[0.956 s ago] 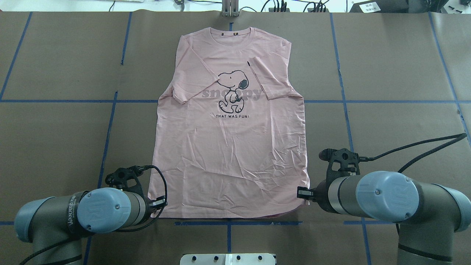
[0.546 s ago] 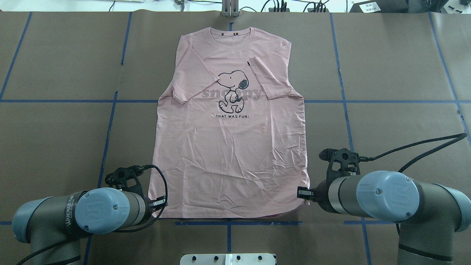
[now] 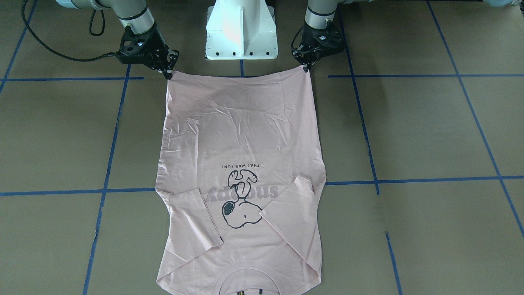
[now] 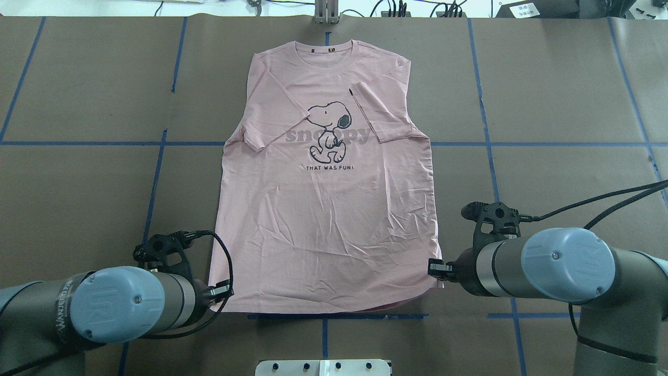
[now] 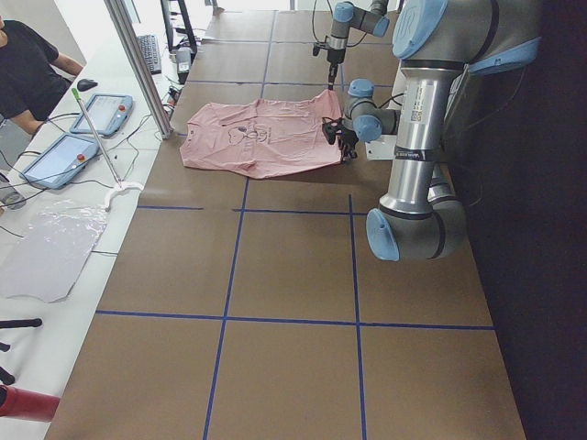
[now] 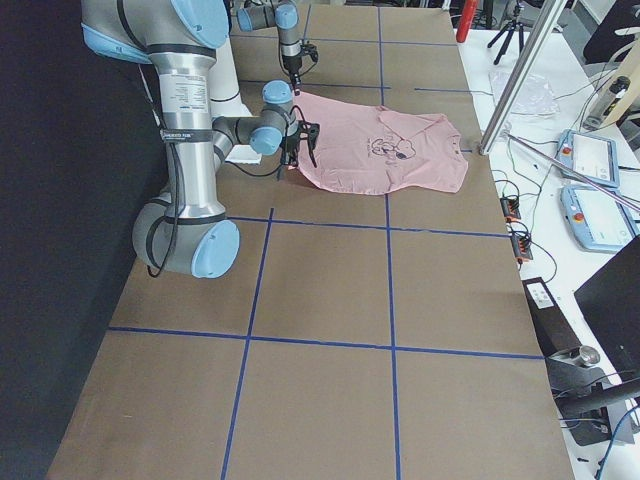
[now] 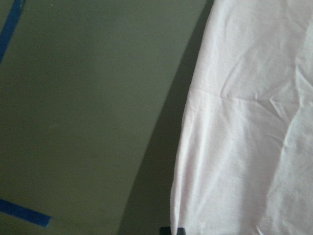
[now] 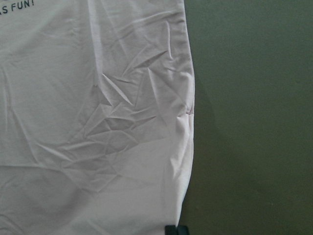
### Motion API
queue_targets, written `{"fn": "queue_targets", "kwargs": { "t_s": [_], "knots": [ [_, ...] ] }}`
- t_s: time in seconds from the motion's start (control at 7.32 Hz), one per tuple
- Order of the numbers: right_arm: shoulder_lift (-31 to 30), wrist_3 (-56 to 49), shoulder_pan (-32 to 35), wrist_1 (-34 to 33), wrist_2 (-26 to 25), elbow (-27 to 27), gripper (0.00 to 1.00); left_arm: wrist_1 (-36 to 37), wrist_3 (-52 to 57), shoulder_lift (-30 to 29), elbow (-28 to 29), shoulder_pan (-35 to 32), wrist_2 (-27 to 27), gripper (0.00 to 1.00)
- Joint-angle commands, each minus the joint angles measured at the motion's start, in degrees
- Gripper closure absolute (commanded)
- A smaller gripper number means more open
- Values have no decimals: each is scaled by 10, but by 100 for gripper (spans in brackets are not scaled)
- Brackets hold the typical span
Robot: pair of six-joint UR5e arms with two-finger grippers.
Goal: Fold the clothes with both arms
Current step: 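Lift the hem with both grippers and fold it toward the collar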
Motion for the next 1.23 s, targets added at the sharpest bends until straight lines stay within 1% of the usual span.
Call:
{"fn": "queue_targets", "kwargs": {
  "t_s": [0.0,0.14,0.27,0.41,0.55,0.68,0.82,0.96,1.09],
  "knots": [
    [-35,0,-8,-5,21,47,100,30,1,-1,-45,7,-2,100],
    [-64,1,-41,-5,21,76,100,68,15,-2,-90,15,-6,100],
    [-79,2,-75,-5,22,106,100,96,31,-2,-132,35,-7,100],
    [-107,3,-97,-5,33,131,100,116,50,-1,-159,47,-8,100],
    [-128,8,-107,-5,44,156,100,128,58,-3,-163,55,-25,100],
    [-129,8,-108,-5,43,159,100,129,59,-6,-161,56,-29,100],
    [-124,0,-89,-5,39,149,100,129,65,-9,-153,50,-29,100],
    [-96,-6,-40,-3,40,120,100,127,108,-13,-146,32,-26,100],
    [-40,-63,18,-2,44,85,100,126,134,-33,-113,-25,-25,100]
  ]
}}
